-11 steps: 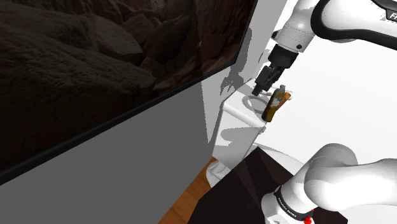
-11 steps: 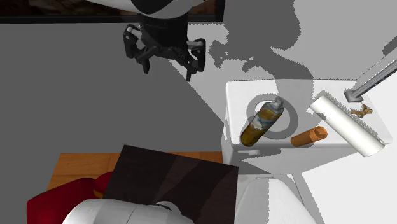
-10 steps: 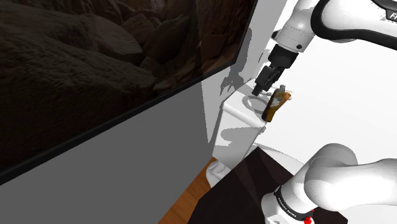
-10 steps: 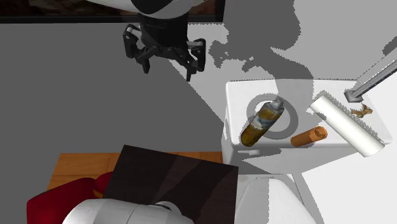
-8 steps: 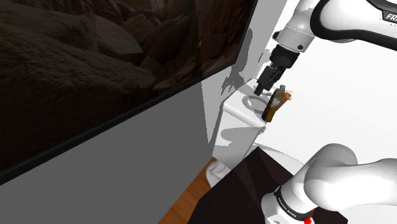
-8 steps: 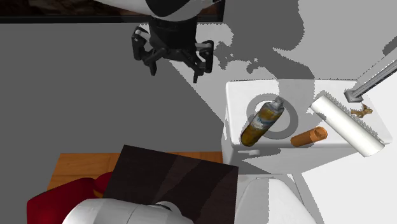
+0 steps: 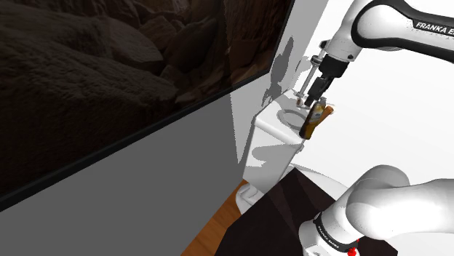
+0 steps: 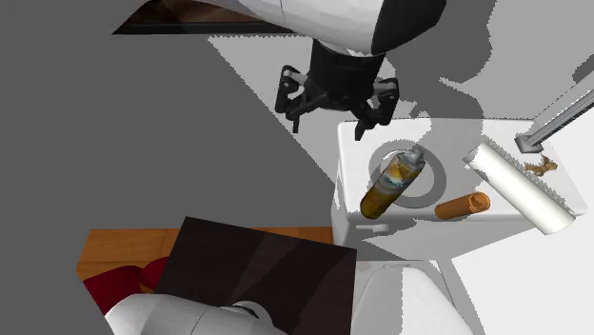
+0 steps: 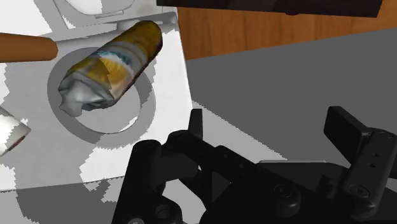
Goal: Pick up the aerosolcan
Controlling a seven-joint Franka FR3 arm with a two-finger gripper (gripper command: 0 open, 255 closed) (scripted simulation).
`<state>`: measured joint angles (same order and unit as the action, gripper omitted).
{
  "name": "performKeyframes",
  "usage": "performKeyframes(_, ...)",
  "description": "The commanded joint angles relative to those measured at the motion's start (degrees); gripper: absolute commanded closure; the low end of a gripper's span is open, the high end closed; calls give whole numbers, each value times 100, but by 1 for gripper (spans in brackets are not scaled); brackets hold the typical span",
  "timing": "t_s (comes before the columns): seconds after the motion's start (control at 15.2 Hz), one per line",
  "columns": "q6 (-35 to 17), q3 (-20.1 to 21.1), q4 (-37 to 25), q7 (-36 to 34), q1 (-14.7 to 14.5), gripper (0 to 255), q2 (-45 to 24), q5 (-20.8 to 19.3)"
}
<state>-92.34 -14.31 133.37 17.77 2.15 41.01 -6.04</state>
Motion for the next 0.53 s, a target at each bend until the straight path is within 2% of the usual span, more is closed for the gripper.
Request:
performKeyframes(0.0,-38,-229,-89,321,64,0,-141,-213)
performKeyframes(0.46,-270,-1014,-626,1387,195,0,-868,-778)
